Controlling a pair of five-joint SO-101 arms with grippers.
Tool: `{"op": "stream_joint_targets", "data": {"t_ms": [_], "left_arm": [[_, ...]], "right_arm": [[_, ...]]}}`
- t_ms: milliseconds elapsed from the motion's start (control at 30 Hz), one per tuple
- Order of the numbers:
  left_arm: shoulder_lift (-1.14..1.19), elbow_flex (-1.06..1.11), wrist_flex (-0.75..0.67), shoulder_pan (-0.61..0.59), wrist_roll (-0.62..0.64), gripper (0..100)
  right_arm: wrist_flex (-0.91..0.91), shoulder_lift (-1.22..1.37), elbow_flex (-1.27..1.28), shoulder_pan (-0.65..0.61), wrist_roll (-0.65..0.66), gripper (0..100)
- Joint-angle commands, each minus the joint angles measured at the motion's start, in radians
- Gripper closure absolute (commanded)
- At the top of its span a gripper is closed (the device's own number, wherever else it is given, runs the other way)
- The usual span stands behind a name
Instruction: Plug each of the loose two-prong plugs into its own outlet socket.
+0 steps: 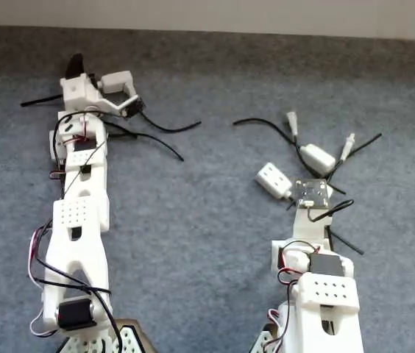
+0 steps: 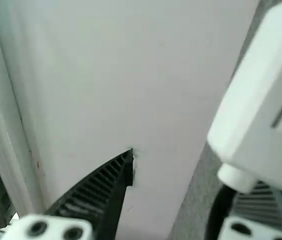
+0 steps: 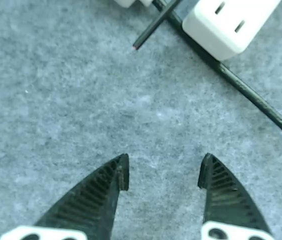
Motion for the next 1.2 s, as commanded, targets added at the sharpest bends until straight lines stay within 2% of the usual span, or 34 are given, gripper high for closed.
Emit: {"op": "stream_joint_targets", "data": {"t_ms": [0,67,233,333,500,733,900,967,1067,1167], "left_arm": [[-0.022,-0.131,0.043,-0.059,-0.551,71],[-0.022,-0.211,0.089,-0.084,-0.516,72],[-0.035,-0.404,0.210,-0.104,-0.338,73],[-0.079,-0.377,0.190,-0.077,-0.331,73],[-0.122,-0.344,0.141,0.038,-0.331,73],[-0.127,-0.343,0.144,0.194,-0.331,73],[-0.127,-0.348,0.144,0.255,-0.333,73],[-0.127,-0.346,0.144,0.266,-0.385,73],[-0.124,-0.340,0.146,0.254,-0.569,72],[-0.125,-0.346,0.140,0.237,-0.606,68]], "right_arm": [[-0.015,-0.008,-0.004,0.005,-0.008,77.1],[-0.015,-0.008,-0.004,0.005,-0.008,77.1],[-0.015,-0.008,-0.004,0.005,-0.008,77.1],[-0.015,-0.008,-0.004,0.005,-0.008,77.1],[-0.015,-0.008,-0.004,0.010,-0.008,77.1],[-0.015,-0.008,-0.004,0.012,-0.008,77.1],[-0.013,-0.007,-0.002,0.012,-0.008,77.1],[-0.013,-0.007,-0.002,0.012,-0.008,77.1],[-0.012,-0.007,-0.002,0.012,-0.003,77.1],[-0.008,-0.007,-0.002,0.012,0.031,77.1]]}}
